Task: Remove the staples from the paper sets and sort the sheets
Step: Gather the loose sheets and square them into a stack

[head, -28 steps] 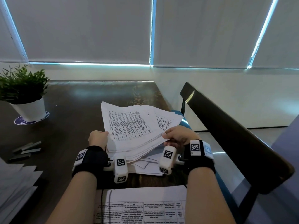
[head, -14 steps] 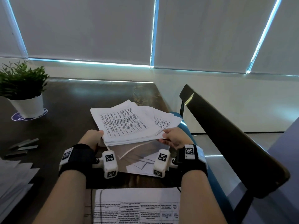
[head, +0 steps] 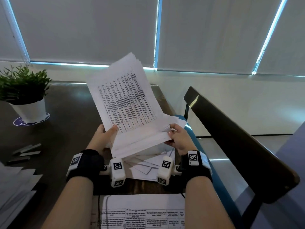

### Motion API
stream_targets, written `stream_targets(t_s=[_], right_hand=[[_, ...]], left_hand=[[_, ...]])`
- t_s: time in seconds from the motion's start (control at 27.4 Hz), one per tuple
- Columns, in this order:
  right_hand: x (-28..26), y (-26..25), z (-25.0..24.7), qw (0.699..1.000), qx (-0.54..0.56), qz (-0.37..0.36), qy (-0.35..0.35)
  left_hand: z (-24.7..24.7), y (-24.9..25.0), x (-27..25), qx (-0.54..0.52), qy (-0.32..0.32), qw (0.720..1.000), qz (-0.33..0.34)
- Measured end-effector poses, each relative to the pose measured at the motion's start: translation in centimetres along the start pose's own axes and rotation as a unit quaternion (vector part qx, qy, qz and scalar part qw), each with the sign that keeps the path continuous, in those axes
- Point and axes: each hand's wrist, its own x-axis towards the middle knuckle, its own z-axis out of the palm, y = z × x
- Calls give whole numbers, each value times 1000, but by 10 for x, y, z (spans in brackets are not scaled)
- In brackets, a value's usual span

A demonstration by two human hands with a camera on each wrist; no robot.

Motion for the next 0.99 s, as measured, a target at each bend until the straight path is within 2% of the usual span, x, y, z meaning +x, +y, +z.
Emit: stream_targets(t_s=[0.11,0.18,0.29,0.33,0.44,0.58,0.66,0.77,0.88,0.99], right_hand=[[-1,-2,4,999,26,32,-24],[-3,-6,4,996,39,61,-44],[-8,-7,4,993,81,68,-56],[-10,-8,7,994,71,60,-63],[-2,-3,13,990,-128,-29,-58],[3,-1,12,985,-144,-78,-61],[4,-1,11,986,-120,-84,-76],[5,1,13,989,-100,-81,-74],[2,-2,19,986,-97,-120,-68],[-6,-23,20,980,-58,-183,-44]], left_hand=[[1,3,-7,-31,-1,1000,-4],[-4,1,-4,-21,3,1000,-11],[-5,-2,-2,0,-21,1000,-10],[-2,-1,-3,9,-26,1000,-3],[0,1,-7,20,-26,999,10],[-9,3,-8,-8,-111,994,-18],[-9,3,-6,8,-119,993,-22],[-6,0,-2,101,-81,991,20],[1,6,-3,211,-24,966,147],[12,35,-13,99,7,969,225]])
